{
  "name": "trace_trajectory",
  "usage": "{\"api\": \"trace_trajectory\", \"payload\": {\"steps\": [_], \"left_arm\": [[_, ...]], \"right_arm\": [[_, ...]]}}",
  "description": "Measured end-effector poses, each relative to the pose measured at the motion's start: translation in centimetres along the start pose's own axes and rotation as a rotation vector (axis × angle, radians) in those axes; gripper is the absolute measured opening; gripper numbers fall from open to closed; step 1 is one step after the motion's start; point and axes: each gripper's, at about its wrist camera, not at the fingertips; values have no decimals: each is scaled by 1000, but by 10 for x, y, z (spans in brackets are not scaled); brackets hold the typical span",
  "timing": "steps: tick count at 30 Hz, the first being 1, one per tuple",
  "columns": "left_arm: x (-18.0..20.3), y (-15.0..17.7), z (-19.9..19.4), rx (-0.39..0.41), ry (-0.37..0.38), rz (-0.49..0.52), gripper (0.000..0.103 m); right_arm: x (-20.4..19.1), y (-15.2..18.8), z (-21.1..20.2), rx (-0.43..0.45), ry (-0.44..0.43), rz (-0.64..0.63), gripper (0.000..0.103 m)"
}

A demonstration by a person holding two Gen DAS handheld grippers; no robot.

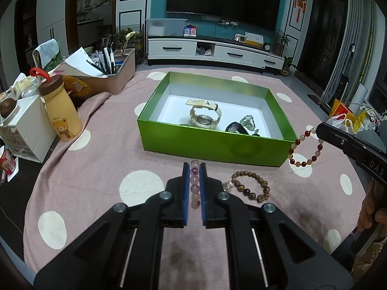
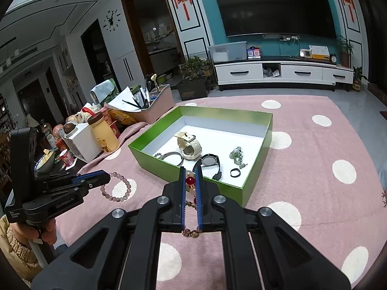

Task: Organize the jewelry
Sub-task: 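Carry both held bracelets over the green box with both tools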

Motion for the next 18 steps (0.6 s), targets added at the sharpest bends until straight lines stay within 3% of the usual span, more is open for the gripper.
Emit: {"api": "trace_trajectory", "payload": {"steps": [18], "left_arm": [[16,-11,0,20,21,28,7]], "right_arm": [[16,7,-6,3,18,51,7]]}}
Point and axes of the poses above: each gripper's, at about its wrist camera, not at the fingertips, and z roughly the way its jaws point, x to its right, y to its underside, and after that the axes turned 14 degrees about -z, right-handed
